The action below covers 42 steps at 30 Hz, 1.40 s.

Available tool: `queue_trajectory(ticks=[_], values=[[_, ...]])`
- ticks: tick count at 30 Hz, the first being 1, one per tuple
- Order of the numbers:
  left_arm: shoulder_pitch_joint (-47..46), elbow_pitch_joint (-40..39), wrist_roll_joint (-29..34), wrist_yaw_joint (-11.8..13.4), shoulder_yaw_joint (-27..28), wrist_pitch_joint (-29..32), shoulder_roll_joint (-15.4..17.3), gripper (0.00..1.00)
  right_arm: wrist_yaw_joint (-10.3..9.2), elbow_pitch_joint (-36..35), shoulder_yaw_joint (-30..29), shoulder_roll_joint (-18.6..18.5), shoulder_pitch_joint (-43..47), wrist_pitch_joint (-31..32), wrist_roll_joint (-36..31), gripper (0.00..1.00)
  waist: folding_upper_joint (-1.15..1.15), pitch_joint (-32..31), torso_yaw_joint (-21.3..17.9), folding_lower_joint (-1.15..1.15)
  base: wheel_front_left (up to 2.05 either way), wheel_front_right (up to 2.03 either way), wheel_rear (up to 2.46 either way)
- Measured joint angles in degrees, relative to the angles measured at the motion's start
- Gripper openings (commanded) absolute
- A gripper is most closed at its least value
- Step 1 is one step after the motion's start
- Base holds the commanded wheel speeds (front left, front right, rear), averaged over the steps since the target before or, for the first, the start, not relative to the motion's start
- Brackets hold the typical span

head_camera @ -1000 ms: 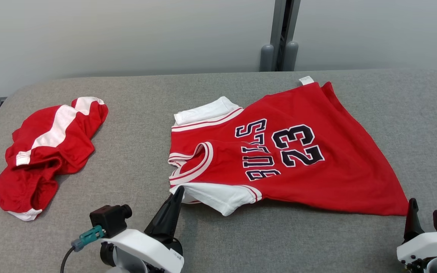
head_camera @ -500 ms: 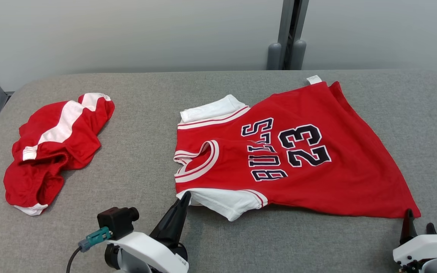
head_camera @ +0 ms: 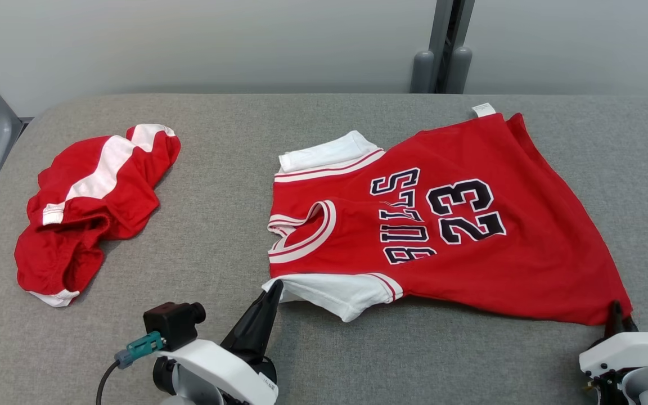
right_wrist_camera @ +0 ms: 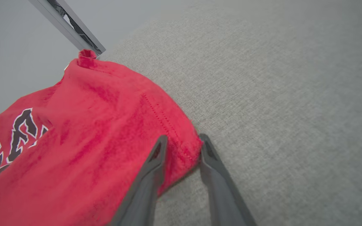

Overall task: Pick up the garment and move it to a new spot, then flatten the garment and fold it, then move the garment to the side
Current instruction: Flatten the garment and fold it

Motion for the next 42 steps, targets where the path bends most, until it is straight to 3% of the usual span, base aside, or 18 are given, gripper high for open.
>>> queue_trajectory(ticks=[6,15,23,34,42], values=[[-0.1,-0.1,-0.3,0.3,0.4,-0.2,0.1,0.00,0.00,-2.1,1.8,0.0,-0.2,0.0,0.3,0.00,0.00,0.0,0.2,0.00,0.00,0.00,0.00],[-0.9,-4.3,-5.0,0.3,2.8,0.4,-0.5,0.00,0.00,-12.8,6.9,-0.5,-0.4,0.0,0.4,0.00,0.00,-2.0,-1.0,0.00,0.00,0.00,0.00],[-10.4,-9.9,-4.7,1.8,4.1,5.3,1.2,0.00,0.00,-25.2,11.7,-4.2,-6.9,6.5,-1.9,0.00,0.00,-4.1,-2.3,0.00,0.00,0.00,0.00],[-27.8,-13.5,-5.7,7.4,10.7,8.1,1.4,0.00,0.00,-37.7,12.9,-6.6,-19.0,17.1,-5.3,0.00,0.00,-7.3,-3.9,0.00,0.00,0.00,0.00],[-38.4,-12.8,-8.2,9.9,13.4,11.9,1.3,0.00,0.00,-40.2,16.8,-7.9,-25.6,23.1,-7.4,0.00,0.00,-5.9,-4.7,0.00,0.00,0.00,0.00]])
